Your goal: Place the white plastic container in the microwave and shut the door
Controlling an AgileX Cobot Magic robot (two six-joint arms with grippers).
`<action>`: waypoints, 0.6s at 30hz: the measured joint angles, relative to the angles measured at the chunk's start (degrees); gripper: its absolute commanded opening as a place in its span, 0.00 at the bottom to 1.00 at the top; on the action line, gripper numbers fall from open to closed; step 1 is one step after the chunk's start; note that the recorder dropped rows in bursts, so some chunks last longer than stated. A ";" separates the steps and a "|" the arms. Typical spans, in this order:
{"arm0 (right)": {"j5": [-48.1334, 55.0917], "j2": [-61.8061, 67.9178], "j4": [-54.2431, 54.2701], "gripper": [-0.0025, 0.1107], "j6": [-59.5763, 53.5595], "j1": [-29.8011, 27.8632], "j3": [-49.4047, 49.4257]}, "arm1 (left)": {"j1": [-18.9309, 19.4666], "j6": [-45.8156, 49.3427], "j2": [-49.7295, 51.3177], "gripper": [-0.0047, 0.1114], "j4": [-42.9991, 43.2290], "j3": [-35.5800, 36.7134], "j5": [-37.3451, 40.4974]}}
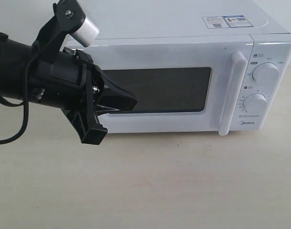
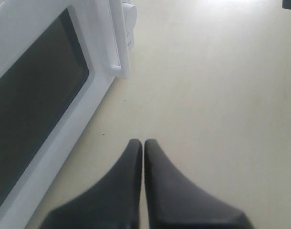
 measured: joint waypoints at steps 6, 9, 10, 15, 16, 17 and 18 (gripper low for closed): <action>0.13 0.00 0.00 0.02 0.27 -3.05 0.00 | 0.00 0.00 0.00 0.07 0.00 0.00 0.00; 0.13 0.00 0.00 0.02 0.27 -3.29 0.00 | 0.00 0.00 0.00 0.07 0.00 0.00 0.00; 0.13 0.00 0.00 0.02 0.27 -3.42 0.00 | 0.00 0.00 0.00 0.07 0.00 0.00 0.00; 0.13 0.00 0.00 0.02 0.27 -3.42 0.00 | 0.00 0.00 0.00 0.07 0.00 0.00 0.00; 0.13 0.00 0.00 0.02 0.27 -3.42 0.00 | 0.00 0.00 0.00 0.07 0.00 0.00 0.00; 0.13 0.00 0.00 0.02 0.42 -3.42 0.00 | 0.00 0.00 0.00 0.07 0.00 0.00 0.00; 0.13 0.00 0.00 0.02 0.43 -3.42 0.00 | 0.00 0.00 0.00 0.07 0.00 0.00 0.00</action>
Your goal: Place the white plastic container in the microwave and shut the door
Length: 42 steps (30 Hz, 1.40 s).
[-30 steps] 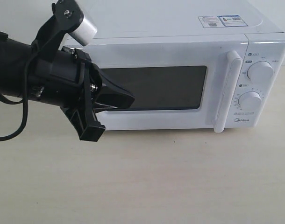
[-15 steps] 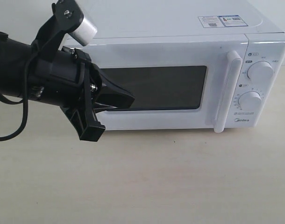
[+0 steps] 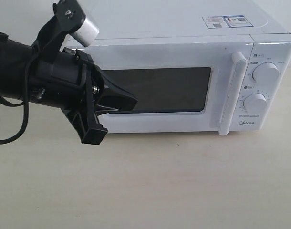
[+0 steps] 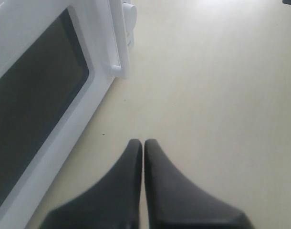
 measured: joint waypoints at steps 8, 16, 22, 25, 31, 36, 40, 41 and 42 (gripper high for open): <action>0.00 0.00 0.00 0.02 0.24 0.00 0.00 | 0.00 0.00 0.00 0.07 0.00 0.00 0.00; 0.00 0.00 0.00 0.02 0.24 0.00 0.00 | 0.00 0.00 0.00 0.07 0.00 0.00 0.00; 0.00 0.00 0.00 0.02 0.24 0.00 0.00 | 0.00 0.94 -0.16 0.07 0.00 0.00 0.00; 0.00 0.00 0.00 0.02 0.24 0.00 0.00 | 0.00 -1.85 -1.88 0.07 0.00 0.00 0.27; 0.00 0.00 0.00 0.02 0.24 0.00 0.00 | 0.00 -21.05 -13.74 0.07 -0.39 2.01 1.03; 0.00 0.00 0.00 0.02 0.24 0.00 0.00 | 0.00 -24.61 -27.10 0.07 -1.62 9.42 -1.76; 0.00 0.00 0.00 0.02 0.24 0.00 0.00 | 2.06 -24.73 -39.34 0.07 -3.40 18.16 -6.87; 0.00 0.00 0.00 0.02 0.24 0.00 0.00 | 3.07 -24.73 -42.41 0.07 -4.66 20.54 -8.35; 0.00 0.00 0.00 0.02 0.24 0.00 0.00 | 3.94 -24.73 -44.76 0.07 -5.93 22.37 -9.46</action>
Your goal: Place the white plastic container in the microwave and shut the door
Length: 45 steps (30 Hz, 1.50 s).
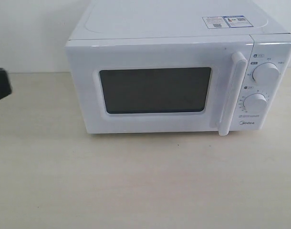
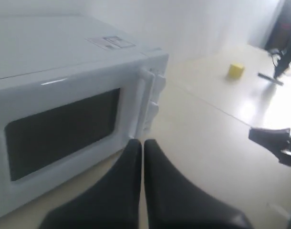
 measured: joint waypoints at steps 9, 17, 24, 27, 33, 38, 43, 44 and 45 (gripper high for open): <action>0.00 0.00 0.00 0.02 0.00 0.00 0.00 | 10.67 0.00 -19.62 0.07 -11.34 13.79 -4.44; 0.00 0.00 0.00 0.02 0.00 0.00 0.00 | 17.24 1.37 -30.84 0.07 -12.09 17.89 -4.44; 0.00 0.00 0.00 0.02 0.00 0.00 0.00 | 17.79 2.94 -32.62 0.07 -12.09 18.01 -4.04; 0.00 0.00 0.00 0.02 0.00 0.00 0.00 | 17.79 2.94 -32.73 0.07 -12.09 18.01 -2.07; 0.00 0.00 0.00 0.02 0.00 0.00 0.00 | 17.79 3.28 -32.73 0.07 -12.09 18.01 -0.48; 0.00 0.00 0.00 0.02 0.00 0.00 0.00 | 17.79 3.38 -32.73 0.07 -12.09 18.01 -4.33; 0.00 0.00 0.00 0.02 0.00 0.00 0.00 | 17.79 1.04 -32.73 0.07 -3.52 18.01 -6.88; 0.00 0.00 0.00 0.02 0.00 0.00 0.00 | 17.79 -2.19 -32.73 0.07 1.30 18.01 -7.09; 0.00 0.00 0.00 0.02 0.00 0.00 0.00 | 17.79 -7.00 -32.73 0.07 5.88 18.01 -7.28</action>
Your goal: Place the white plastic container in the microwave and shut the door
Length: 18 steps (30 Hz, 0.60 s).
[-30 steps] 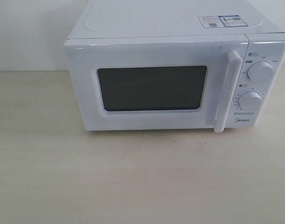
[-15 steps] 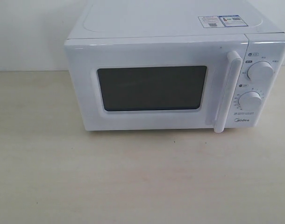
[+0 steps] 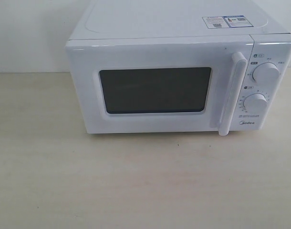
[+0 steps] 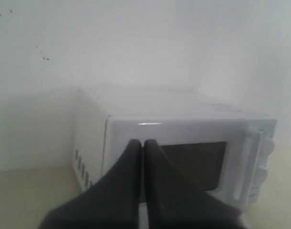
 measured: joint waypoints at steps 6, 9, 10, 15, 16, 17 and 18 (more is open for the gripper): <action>0.00 0.00 0.00 0.02 0.00 0.00 0.00 | 0.00 -43.92 0.00 0.07 44.57 1.76 -0.59; 0.00 0.00 0.00 0.02 0.00 0.00 0.00 | 0.00 -53.52 0.00 0.07 53.81 4.87 -3.20; 0.00 0.00 0.00 0.02 0.00 0.00 0.00 | 0.00 -55.63 0.00 0.07 56.35 7.59 -5.75; 0.00 0.00 0.00 0.02 0.00 0.00 0.00 | 0.00 -57.11 0.00 0.07 57.95 12.14 -10.85; 0.00 0.00 0.00 0.02 0.00 0.00 0.00 | 0.00 -57.11 0.00 0.07 57.95 12.14 -10.50; 0.00 0.00 0.00 0.02 0.00 0.00 0.00 | 0.00 -56.67 0.00 0.07 57.95 12.14 -10.16; 0.00 0.00 0.00 0.02 0.00 0.00 0.00 | 0.00 -55.19 0.00 0.07 57.95 12.14 -9.01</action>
